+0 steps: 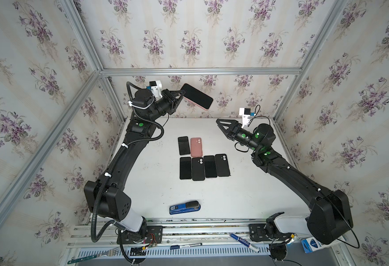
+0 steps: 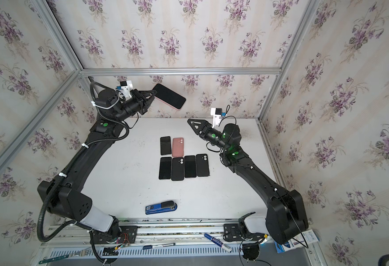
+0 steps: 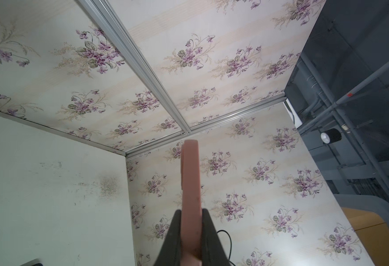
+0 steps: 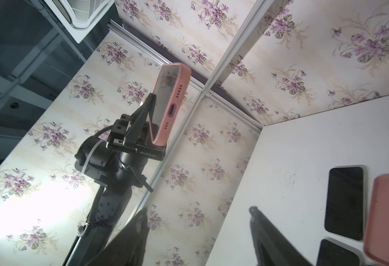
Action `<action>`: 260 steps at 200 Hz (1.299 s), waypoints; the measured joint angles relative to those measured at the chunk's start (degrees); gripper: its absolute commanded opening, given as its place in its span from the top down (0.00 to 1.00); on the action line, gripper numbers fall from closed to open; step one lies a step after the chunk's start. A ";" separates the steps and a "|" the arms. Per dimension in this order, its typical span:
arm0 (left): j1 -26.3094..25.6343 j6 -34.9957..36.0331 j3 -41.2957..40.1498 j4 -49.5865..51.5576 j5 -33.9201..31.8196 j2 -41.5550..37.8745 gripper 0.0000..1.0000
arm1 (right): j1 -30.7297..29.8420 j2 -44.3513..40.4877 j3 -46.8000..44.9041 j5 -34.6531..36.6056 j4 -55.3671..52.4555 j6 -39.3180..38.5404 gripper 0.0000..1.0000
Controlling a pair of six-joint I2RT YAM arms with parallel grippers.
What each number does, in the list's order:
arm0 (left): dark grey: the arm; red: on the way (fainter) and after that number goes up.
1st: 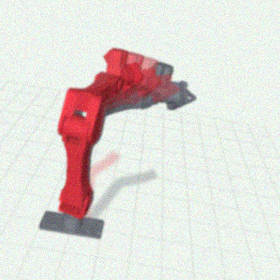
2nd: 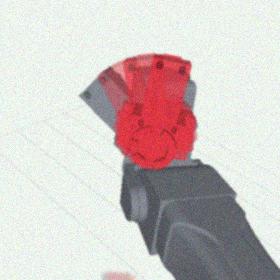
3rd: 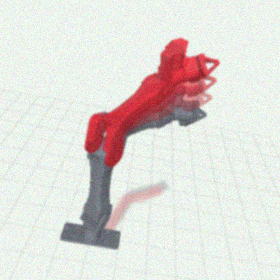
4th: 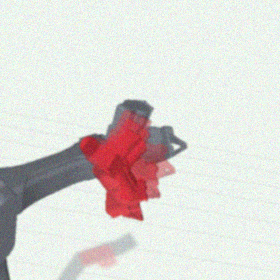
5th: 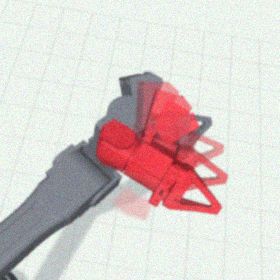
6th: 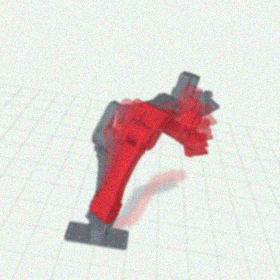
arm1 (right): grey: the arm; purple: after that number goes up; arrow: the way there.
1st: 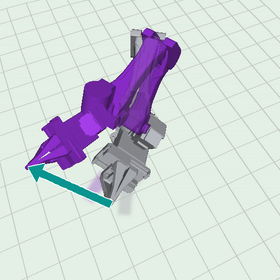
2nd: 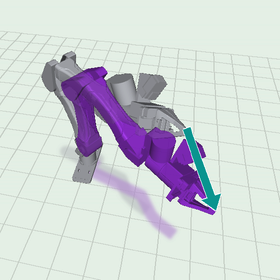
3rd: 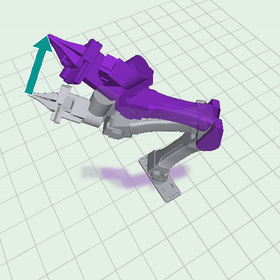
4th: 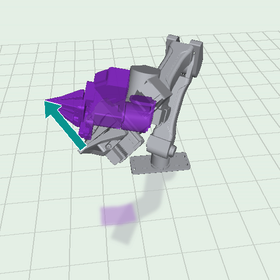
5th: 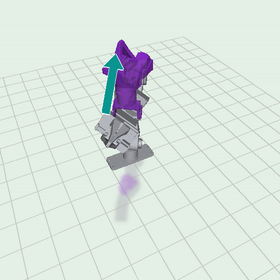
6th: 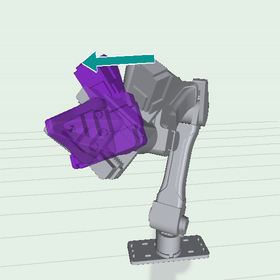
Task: Take the phone out of the phone case
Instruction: Remove the phone case from the phone.
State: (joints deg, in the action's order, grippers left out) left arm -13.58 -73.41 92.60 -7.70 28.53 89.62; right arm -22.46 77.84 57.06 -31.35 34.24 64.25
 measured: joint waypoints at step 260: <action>-1.44 -6.34 -9.18 -5.53 -4.28 -4.59 1.00 | -3.56 13.40 10.03 1.16 19.37 16.79 0.64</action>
State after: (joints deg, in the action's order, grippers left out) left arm -15.03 -79.75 83.42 -13.23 24.25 85.03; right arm -26.02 91.24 67.09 -30.20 53.60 81.03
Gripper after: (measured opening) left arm 0.120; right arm 0.367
